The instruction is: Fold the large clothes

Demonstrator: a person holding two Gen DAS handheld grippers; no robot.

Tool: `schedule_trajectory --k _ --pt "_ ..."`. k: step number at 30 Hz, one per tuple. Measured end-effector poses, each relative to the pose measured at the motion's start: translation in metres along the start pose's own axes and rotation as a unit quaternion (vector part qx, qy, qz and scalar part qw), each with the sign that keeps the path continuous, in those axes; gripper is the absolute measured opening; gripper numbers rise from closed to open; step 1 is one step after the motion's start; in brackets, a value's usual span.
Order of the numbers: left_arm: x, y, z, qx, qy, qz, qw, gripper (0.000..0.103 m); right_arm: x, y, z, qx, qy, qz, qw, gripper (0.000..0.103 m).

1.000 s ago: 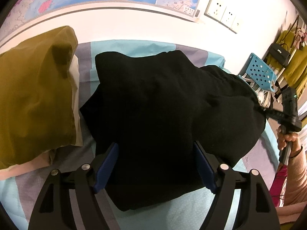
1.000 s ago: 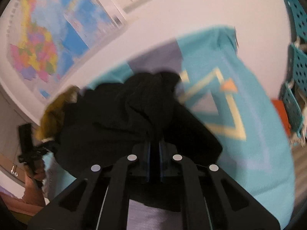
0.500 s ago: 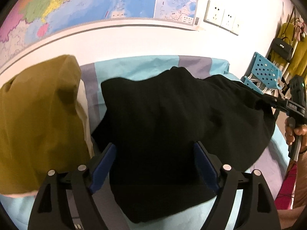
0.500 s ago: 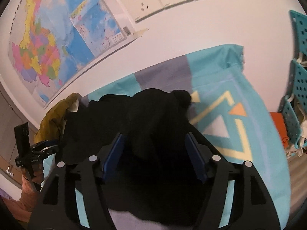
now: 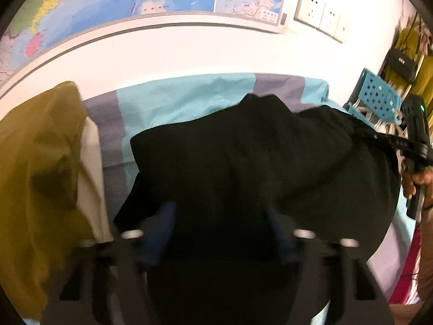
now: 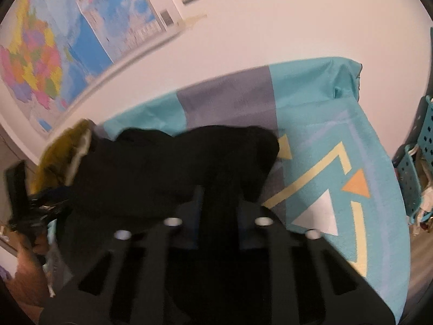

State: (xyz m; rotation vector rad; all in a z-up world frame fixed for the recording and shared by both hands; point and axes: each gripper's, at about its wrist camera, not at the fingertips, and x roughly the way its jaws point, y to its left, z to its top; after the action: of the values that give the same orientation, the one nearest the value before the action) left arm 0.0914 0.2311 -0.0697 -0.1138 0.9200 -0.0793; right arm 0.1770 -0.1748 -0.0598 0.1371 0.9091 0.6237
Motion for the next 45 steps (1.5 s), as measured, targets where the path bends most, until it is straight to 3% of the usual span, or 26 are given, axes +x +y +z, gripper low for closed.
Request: schedule_trajectory --k 3,4,5,7,10,11,13,15,16,18,20,26,31,38,45 --pt "-0.006 -0.011 0.017 0.011 -0.023 -0.003 0.9997 0.009 -0.031 -0.010 -0.001 0.023 -0.055 0.022 0.998 0.008" --pt "-0.011 -0.015 0.023 0.017 -0.045 0.027 0.9985 0.006 -0.042 -0.017 -0.004 0.038 -0.076 0.024 0.996 0.008" --pt "-0.010 -0.014 0.028 0.011 -0.044 0.026 0.9986 0.008 -0.042 -0.022 -0.006 0.050 -0.077 0.024 0.995 0.008" --pt "0.004 -0.005 0.033 -0.018 -0.014 0.001 0.9997 0.011 -0.023 -0.032 -0.013 0.063 -0.033 0.018 0.997 0.010" --pt "0.013 0.001 0.028 -0.026 0.002 0.007 0.9996 0.014 -0.008 -0.029 -0.021 0.059 -0.015 0.010 0.998 0.020" --pt "0.013 0.004 0.026 -0.032 0.003 -0.001 0.9995 0.019 -0.008 -0.030 -0.021 0.062 -0.017 0.013 0.998 0.026" --pt "0.005 0.007 0.023 -0.041 -0.007 -0.022 0.9989 0.040 -0.008 -0.032 -0.020 0.071 -0.018 0.018 0.997 0.033" --pt "-0.004 0.004 0.021 -0.033 -0.021 -0.017 0.9991 0.054 -0.009 -0.031 -0.020 0.071 -0.018 0.011 0.997 0.044" --pt "-0.008 0.000 0.020 -0.022 -0.027 -0.001 0.9994 0.067 -0.013 -0.030 -0.021 0.066 -0.023 0.005 0.997 0.044" --pt "-0.010 -0.006 0.018 -0.003 -0.032 0.041 0.9986 0.074 -0.026 -0.025 -0.021 0.050 -0.043 -0.012 0.998 0.049" --pt "-0.009 -0.009 0.014 0.015 -0.030 0.061 0.9976 0.074 -0.038 -0.020 -0.023 0.039 -0.065 -0.029 0.997 0.053" --pt "-0.004 -0.007 0.006 0.016 -0.018 0.065 0.9976 0.070 -0.072 0.004 -0.029 -0.013 -0.113 -0.043 0.993 0.053" --pt "0.006 -0.001 0.010 0.001 -0.003 0.065 0.9979 0.059 -0.040 0.031 -0.031 -0.077 -0.070 -0.040 0.994 0.050" --pt "0.022 0.004 0.015 -0.011 0.017 0.073 0.9971 0.056 0.020 0.012 -0.025 -0.055 -0.009 -0.064 0.996 0.039" --pt "-0.015 -0.001 0.005 -0.013 -0.024 0.077 0.9967 0.058 -0.013 0.015 -0.031 -0.034 -0.042 -0.041 0.998 0.047"
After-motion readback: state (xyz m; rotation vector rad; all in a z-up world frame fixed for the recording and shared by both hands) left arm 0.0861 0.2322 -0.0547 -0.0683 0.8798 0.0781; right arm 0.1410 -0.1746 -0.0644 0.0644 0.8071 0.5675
